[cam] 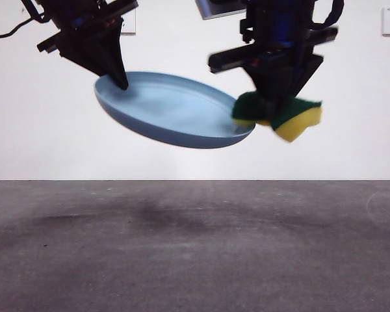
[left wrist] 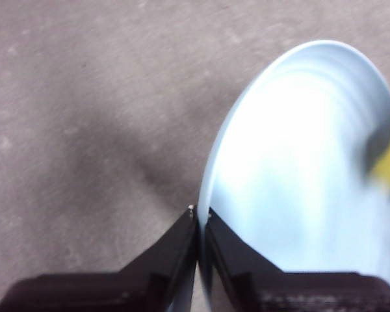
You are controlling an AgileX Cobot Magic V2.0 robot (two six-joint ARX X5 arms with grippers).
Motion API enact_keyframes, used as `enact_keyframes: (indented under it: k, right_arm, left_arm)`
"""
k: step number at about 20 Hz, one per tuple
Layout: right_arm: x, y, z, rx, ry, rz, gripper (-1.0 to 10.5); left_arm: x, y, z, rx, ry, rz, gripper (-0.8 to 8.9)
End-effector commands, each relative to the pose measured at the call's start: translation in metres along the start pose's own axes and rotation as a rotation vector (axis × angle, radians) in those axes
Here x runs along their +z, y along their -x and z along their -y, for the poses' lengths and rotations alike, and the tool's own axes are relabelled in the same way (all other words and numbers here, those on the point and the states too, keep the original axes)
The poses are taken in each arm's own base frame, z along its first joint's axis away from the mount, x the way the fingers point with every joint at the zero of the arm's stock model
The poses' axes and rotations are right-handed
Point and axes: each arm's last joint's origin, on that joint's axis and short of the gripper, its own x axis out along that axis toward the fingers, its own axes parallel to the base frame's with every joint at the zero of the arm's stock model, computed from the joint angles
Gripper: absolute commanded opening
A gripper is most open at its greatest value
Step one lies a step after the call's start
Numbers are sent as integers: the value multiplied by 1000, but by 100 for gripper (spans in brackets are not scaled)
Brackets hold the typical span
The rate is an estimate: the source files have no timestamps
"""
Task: Pick up the plate,pick up the cloth,clean the plate with the cloth
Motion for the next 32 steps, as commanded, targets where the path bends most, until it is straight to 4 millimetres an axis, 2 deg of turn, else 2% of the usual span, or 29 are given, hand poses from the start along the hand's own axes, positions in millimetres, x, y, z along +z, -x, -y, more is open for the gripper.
enact_keyframes:
  k: [1,4,7,12,13,14,16,17,21,24,26,28,30,32]
  right_arm:
    - [0,-4,-1,-54,-28,7,-15]
    - [1,1,1,-46,-58,35,-15]
    - [1,6,4,-43,-66,49,-15]
    - [0,14,9,-14,-81,66,-15]
    - [-1,15,9,11,-83,68,-15]
    - [-1,17,9,39,-84,69,-15]
    - [-1,18,10,63,-88,71,-15]
    - [-1,18,10,62,-89,72,-15]
    - [0,14,19,52,-117,65,-16]
    - [2,5,32,162,-171,55,-16]
    - [2,-6,47,244,-224,37,-16]
    - [2,-20,58,262,-261,14,-16]
    - [1,-35,71,235,-303,-14,-16]
    - [2,-50,75,222,-311,-29,-16]
  left_arm:
    - [-6,-18,-8,7,-14,-70,-7]
    - [-10,-39,-17,30,4,-125,-7]
    - [-19,-69,-35,163,26,-200,-7]
    - [-35,-105,-62,202,75,-278,7]
    - [-38,-111,-65,205,81,-295,52]
    - [-41,-115,-67,208,87,-311,195]
    - [-43,-120,-69,210,97,-318,540]
    - [-43,-120,-69,210,105,-319,574]
    - [-44,-115,-68,223,208,-332,569]
    - [-35,-97,-61,221,222,-282,565]
    - [-22,-69,-49,214,216,-195,565]
    - [-7,-31,-33,203,186,-67,565]
    - [6,16,-12,191,141,94,565]
    - [11,60,7,221,95,252,565]
